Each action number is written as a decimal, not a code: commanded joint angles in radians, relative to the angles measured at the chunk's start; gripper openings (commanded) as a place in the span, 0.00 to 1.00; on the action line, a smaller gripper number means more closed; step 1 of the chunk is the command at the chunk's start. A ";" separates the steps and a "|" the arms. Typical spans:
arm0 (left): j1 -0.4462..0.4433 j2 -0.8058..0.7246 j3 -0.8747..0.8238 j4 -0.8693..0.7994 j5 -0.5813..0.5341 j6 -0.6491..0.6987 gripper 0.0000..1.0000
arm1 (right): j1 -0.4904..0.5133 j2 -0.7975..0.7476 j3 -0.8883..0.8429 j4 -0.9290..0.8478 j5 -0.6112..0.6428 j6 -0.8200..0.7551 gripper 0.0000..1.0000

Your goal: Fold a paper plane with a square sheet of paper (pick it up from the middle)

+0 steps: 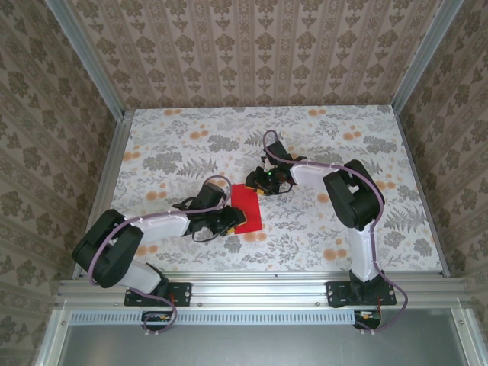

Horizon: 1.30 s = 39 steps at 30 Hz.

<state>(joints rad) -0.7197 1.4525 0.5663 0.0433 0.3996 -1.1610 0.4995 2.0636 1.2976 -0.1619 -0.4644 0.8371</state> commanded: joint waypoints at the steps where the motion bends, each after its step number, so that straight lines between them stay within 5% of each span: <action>1: -0.006 0.006 -0.008 0.055 -0.032 -0.030 0.40 | -0.006 0.000 -0.014 -0.022 -0.008 -0.006 0.42; 7: -0.006 0.010 -0.028 0.205 0.002 -0.015 0.43 | -0.009 -0.022 -0.018 -0.007 -0.037 -0.009 0.42; 23: -0.020 -0.078 -0.013 0.101 0.055 0.167 0.47 | -0.008 -0.012 -0.029 -0.011 -0.023 -0.003 0.42; 39: -0.030 -0.093 -0.018 0.032 -0.036 0.161 0.31 | -0.010 -0.012 -0.023 -0.025 -0.023 -0.004 0.42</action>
<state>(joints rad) -0.7456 1.3720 0.5365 0.1345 0.4133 -1.0164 0.4931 2.0632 1.2869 -0.1463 -0.4873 0.8368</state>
